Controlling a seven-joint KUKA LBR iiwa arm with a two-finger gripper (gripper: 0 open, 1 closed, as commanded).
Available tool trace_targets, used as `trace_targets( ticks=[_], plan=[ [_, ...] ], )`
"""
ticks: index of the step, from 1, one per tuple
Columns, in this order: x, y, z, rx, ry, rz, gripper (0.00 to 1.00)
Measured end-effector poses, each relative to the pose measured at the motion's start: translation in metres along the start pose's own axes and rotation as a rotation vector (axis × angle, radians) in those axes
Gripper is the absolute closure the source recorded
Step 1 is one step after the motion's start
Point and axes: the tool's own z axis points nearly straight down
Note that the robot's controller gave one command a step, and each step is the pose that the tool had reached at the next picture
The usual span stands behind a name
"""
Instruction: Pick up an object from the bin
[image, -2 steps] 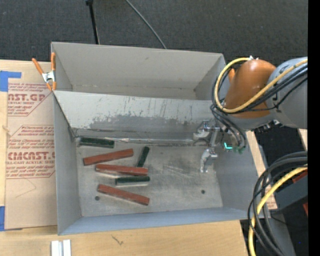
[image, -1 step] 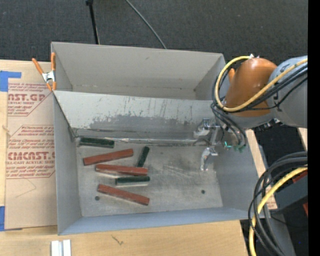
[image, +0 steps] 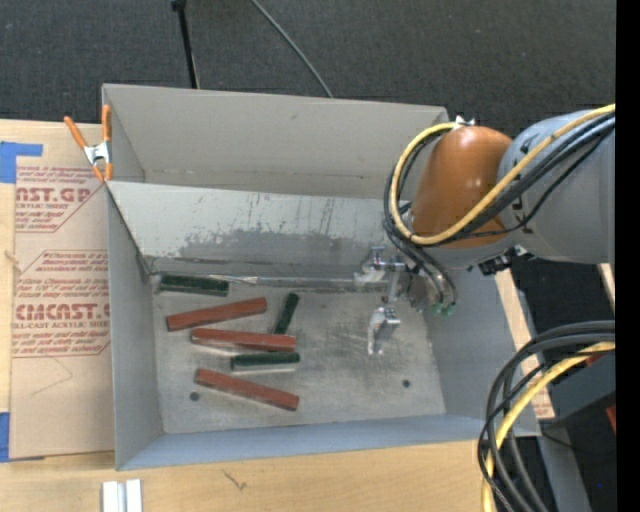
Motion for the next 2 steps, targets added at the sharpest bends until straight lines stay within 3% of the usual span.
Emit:
trace_targets(
  ticks=[1,2],
  plan=[
    [-0.010,0.016,0.028,-0.003,-0.002,-0.230,0.00],
    [-0.026,0.093,0.055,0.000,-0.013,-0.165,1.00]
  ],
)
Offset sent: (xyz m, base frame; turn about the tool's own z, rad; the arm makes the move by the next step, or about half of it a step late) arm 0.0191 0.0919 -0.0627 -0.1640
